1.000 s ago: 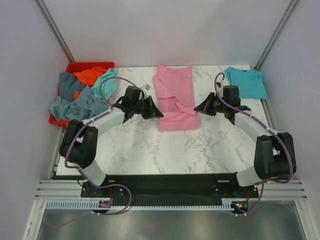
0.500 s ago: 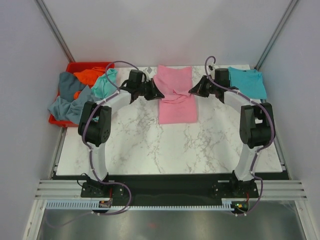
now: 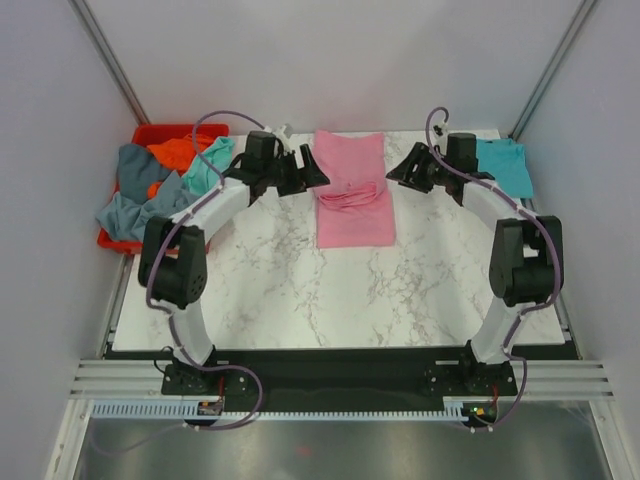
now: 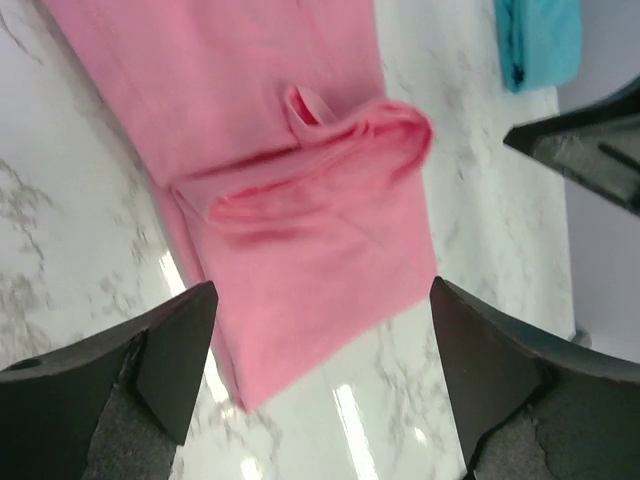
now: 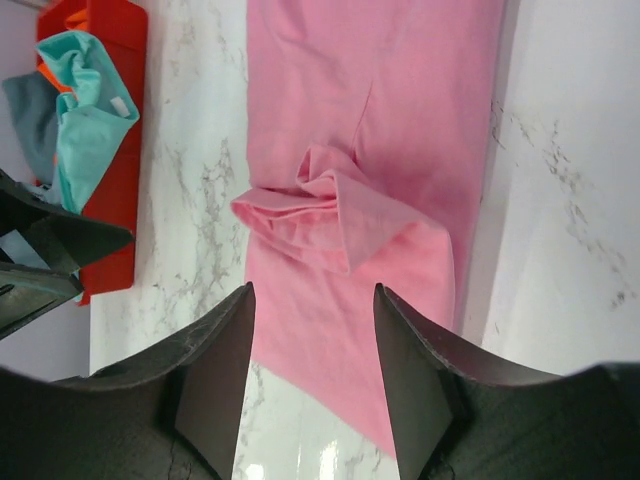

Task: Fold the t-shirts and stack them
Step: Fold the tshirt

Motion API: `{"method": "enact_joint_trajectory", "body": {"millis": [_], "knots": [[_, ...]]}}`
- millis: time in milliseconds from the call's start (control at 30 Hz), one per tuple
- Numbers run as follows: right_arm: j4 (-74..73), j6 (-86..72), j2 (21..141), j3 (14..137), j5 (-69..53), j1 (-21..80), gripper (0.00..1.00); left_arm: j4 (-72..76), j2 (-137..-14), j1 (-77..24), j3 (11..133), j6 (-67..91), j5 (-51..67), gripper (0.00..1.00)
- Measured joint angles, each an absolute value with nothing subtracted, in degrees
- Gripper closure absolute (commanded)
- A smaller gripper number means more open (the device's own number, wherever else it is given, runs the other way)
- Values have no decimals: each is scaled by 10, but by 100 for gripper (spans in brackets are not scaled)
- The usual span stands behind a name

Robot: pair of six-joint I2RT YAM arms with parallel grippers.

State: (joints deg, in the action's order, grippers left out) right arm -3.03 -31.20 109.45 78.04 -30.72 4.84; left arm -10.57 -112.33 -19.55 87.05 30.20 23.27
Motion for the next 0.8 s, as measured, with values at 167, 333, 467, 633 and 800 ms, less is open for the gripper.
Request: {"method": "enact_joint_trajectory", "body": {"millis": [167, 333, 467, 633, 800], "knots": [[-31, -322, 988, 686, -339, 19, 41, -94, -997, -191, 743, 331, 278, 20], [-25, -348, 959, 556, -365, 21, 41, -75, -982, -190, 609, 382, 323, 24], [-41, -367, 961, 470, -377, 24, 42, -76, -1002, -190, 535, 416, 339, 24], [-39, -378, 961, 428, -380, 24, 43, -57, -1020, -190, 526, 433, 351, 24], [-15, -383, 968, 424, -379, 24, 43, -32, -1056, -190, 550, 440, 360, 25]]}}
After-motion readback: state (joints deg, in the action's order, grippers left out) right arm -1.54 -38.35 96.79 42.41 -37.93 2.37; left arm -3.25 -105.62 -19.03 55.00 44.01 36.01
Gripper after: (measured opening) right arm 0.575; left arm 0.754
